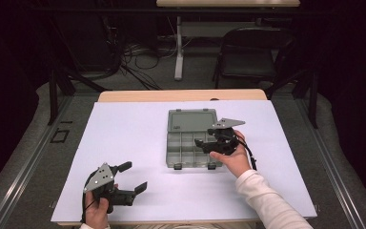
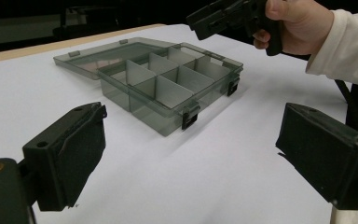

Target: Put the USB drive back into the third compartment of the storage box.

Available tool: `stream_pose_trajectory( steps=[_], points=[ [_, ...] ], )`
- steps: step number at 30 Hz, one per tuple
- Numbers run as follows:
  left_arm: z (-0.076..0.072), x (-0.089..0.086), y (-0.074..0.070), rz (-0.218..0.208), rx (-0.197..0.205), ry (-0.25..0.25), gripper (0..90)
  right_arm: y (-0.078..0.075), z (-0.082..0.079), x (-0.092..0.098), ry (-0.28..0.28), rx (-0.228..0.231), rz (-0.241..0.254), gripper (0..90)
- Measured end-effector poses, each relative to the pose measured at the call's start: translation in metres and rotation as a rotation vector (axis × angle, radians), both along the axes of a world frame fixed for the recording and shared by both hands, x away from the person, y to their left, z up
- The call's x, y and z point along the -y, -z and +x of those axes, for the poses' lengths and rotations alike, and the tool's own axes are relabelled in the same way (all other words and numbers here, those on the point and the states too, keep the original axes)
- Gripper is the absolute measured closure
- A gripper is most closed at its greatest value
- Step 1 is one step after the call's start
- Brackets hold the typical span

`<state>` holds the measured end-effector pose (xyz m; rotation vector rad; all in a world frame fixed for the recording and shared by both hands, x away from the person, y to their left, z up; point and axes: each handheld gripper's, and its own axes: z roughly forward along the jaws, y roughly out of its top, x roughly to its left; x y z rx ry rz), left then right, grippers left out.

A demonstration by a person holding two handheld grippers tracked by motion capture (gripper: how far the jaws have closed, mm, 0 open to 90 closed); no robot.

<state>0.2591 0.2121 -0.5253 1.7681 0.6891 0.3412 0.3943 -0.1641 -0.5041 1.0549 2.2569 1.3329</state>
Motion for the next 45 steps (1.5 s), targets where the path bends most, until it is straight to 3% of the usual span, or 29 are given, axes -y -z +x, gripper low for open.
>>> stream_pose_trajectory(
  steps=[13, 26, 34, 45],
  points=[
    [0.000, -0.001, 0.000, -0.004, 0.000, -0.001, 7.8, -0.005, -0.021, 0.003, 0.024, 0.022, 0.061, 18.5],
    [-0.001, -0.001, 0.000, -0.003, 0.001, -0.003, 7.8, -0.012, -0.050, 0.005, 0.013, 0.052, 0.064, 15.5],
    [-0.002, -0.001, 0.000, -0.001, 0.002, 0.000, 7.8, -0.012, -0.073, 0.017, 0.022, 0.077, 0.072, 15.4],
    [-0.002, -0.001, -0.001, 0.004, 0.005, -0.008, 7.7, -0.003, -0.097, 0.039, 0.081, 0.108, 0.070, 15.3]
  ],
)
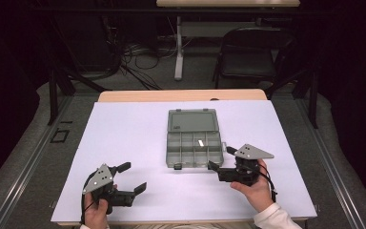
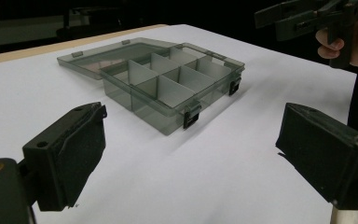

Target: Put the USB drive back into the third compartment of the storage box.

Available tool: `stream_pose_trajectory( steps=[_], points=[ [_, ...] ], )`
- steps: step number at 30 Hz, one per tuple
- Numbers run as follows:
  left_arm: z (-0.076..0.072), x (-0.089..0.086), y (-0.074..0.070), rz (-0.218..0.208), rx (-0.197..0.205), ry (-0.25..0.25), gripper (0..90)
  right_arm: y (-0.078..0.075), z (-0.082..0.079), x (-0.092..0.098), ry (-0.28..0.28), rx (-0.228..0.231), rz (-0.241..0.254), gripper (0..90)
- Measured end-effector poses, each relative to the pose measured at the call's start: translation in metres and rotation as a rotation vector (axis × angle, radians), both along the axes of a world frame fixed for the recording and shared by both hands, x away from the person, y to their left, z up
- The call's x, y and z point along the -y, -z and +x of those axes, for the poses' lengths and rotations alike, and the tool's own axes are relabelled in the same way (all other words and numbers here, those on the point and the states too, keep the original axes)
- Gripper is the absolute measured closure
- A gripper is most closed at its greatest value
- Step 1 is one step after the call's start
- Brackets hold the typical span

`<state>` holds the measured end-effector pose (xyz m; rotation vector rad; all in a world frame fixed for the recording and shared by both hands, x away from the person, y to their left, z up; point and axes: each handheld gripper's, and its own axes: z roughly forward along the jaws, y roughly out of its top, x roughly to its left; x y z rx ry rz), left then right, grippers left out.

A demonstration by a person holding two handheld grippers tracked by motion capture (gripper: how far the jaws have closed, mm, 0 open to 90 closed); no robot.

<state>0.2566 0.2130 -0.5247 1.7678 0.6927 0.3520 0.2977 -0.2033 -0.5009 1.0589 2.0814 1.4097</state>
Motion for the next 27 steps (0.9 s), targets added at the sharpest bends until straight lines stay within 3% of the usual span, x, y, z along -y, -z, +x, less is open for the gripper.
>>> stream_pose_trajectory(
  steps=[10, 17, 27],
  points=[
    [0.000, 0.001, 0.000, 0.004, 0.000, 0.000, 7.7, 0.013, -0.011, 0.024, 0.097, 0.022, 0.027, 15.3],
    [0.000, 0.001, 0.000, 0.001, 0.001, 0.003, 7.8, 0.022, -0.012, 0.038, 0.153, 0.024, 0.013, 15.3],
    [0.001, 0.000, 0.000, -0.001, 0.002, -0.002, 7.7, 0.029, -0.006, 0.045, 0.180, 0.026, 0.005, 15.3]
  ],
)
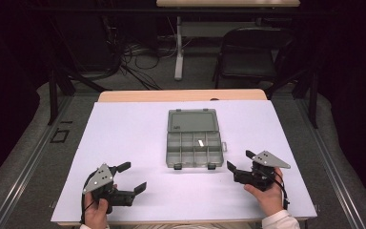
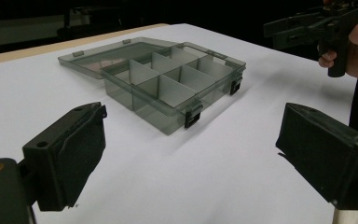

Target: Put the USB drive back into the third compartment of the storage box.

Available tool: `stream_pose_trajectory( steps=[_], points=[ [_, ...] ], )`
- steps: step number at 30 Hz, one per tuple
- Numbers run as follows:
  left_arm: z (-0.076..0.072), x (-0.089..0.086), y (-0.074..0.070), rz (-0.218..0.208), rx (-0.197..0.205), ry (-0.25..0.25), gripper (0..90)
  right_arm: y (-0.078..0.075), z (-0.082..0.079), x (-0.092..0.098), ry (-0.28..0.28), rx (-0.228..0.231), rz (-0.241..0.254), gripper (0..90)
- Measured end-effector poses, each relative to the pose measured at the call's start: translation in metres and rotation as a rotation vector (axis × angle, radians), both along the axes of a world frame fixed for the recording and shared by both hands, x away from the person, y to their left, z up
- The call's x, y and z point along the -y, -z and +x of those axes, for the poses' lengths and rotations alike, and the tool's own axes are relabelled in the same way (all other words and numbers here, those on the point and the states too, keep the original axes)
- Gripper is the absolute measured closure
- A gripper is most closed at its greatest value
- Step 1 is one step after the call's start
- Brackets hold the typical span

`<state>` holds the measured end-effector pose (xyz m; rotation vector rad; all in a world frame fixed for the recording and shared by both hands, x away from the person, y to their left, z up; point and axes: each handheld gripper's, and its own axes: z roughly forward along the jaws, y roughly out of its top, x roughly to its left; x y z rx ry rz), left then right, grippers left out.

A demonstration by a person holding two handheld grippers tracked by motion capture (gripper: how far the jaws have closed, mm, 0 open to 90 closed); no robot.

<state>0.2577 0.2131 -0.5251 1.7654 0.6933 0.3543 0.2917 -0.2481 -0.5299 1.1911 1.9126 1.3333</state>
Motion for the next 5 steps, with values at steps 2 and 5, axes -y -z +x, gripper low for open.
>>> stream_pose_trajectory(
  steps=[2, 5],
  points=[
    [0.0004, -0.0002, -0.0001, 0.004, -0.001, 0.004, 7.7, 0.0006, 0.0003, 0.0005, 0.007, -0.006, -0.003, 15.3],
    [0.0012, 0.0005, 0.0006, 0.001, -0.007, 0.000, 7.8, 0.0016, 0.0013, 0.0020, 0.011, -0.005, -0.005, 15.2]
  ],
)
